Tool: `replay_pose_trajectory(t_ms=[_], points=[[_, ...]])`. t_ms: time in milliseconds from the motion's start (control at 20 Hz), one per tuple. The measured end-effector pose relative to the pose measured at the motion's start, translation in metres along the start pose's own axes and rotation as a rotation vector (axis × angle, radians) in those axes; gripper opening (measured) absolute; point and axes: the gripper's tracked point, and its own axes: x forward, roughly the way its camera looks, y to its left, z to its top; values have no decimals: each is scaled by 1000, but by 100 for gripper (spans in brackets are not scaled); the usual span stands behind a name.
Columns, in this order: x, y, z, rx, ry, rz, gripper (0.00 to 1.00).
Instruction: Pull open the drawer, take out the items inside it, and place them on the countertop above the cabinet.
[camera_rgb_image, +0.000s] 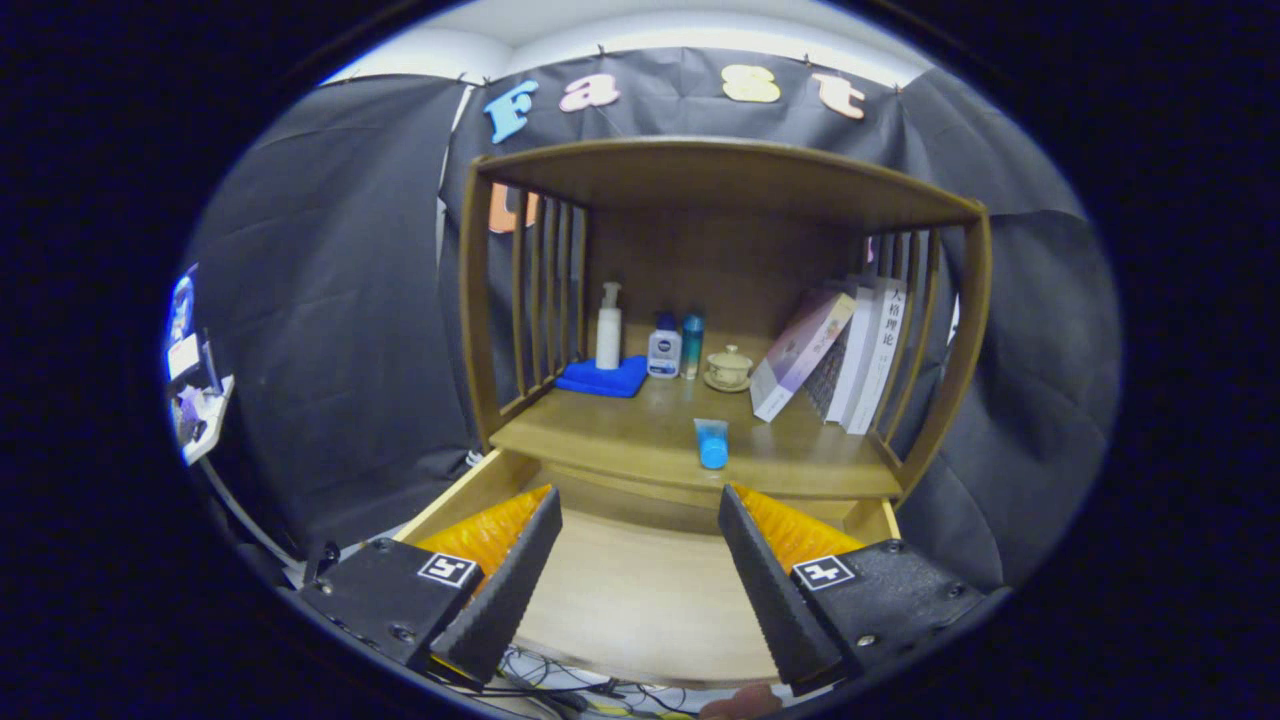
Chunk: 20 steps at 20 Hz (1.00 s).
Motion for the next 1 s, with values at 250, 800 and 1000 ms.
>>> replay_pose_trajectory(t_ms=[250,800,1000], points=[[-23,5,-57,87,-79,-58,100],[-31,3,-158,100,-162,-163,100],[-33,6,-180,133,-173,-149,100]])
